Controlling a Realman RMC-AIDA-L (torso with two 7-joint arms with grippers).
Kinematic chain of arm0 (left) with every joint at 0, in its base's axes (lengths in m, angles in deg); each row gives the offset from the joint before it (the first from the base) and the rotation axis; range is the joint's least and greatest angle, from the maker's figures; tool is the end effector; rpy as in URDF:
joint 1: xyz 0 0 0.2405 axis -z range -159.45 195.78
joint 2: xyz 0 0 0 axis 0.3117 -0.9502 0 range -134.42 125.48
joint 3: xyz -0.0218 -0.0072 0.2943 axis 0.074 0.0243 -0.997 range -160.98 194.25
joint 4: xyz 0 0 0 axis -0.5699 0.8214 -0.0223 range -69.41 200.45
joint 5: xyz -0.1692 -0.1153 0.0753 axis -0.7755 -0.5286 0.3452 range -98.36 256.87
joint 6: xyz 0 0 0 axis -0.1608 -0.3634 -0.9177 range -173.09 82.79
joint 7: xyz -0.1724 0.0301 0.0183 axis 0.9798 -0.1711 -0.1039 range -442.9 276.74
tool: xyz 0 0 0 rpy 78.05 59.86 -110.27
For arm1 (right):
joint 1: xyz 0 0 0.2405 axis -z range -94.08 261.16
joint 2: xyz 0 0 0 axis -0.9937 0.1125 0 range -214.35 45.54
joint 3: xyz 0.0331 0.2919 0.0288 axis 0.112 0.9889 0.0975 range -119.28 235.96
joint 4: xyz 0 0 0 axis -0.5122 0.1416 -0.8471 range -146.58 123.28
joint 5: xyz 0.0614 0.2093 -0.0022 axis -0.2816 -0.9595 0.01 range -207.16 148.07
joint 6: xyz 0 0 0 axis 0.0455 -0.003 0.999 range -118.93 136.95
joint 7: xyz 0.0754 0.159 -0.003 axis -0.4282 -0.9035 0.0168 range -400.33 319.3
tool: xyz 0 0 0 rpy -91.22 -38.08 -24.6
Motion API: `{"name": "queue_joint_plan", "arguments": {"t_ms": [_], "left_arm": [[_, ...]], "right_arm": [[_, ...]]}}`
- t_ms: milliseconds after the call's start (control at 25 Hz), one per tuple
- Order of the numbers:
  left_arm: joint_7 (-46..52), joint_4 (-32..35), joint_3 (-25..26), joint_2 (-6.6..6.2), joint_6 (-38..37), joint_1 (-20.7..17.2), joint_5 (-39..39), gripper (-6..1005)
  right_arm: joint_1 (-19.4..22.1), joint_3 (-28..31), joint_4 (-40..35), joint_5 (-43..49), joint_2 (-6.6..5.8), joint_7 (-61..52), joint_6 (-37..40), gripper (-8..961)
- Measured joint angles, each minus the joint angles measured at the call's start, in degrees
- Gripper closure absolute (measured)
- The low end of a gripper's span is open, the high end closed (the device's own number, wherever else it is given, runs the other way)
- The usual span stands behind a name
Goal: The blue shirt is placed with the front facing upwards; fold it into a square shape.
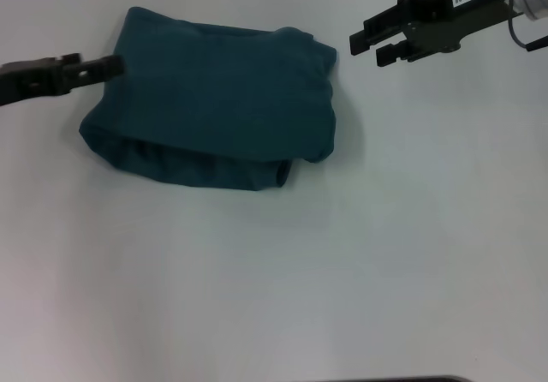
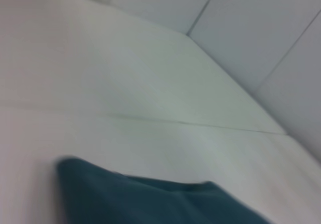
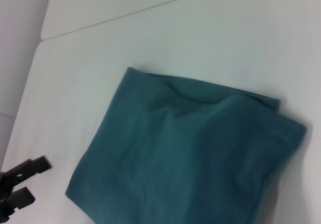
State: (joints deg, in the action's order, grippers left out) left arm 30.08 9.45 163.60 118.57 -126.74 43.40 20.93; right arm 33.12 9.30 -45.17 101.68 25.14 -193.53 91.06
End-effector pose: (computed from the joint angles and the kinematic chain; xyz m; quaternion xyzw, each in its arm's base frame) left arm -0.3193 0.3789 0.0027 -0.8269 -0.4556 -0.2315 0.2346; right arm 0.2326 0.4613 -0.0168 -0.7728 0.6260 0.0671 0.0799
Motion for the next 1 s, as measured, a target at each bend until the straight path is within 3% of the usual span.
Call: {"name": "queue_joint_plan", "arguments": {"t_ms": [200,320,640,1000], "left_arm": [[25.9,5.1,-4.4,-3.84,-4.8,6.1,1.1,122],[35.0,10.3,-4.3,-5.8,-7.2,9.3,1.0,91],[38.1,16.5,-4.9,-7.3,-0.4,10.5,3.2,97],[38.8,17.5,-4.1,-8.2,1.9,10.5,7.7,104]], "right_arm": [[-0.9,-0.6,-2.7,0.3,-0.57,0.7,2.9,365],[-1.1,-1.3,-4.4,0.4,-0.63,1.4,3.4,368],[-0.7,-1.8,-5.0,0.5,-0.61,1.9,3.0,367],[-0.6,-1.9,-4.7,0.8,-0.56,1.9,2.4,367]]}}
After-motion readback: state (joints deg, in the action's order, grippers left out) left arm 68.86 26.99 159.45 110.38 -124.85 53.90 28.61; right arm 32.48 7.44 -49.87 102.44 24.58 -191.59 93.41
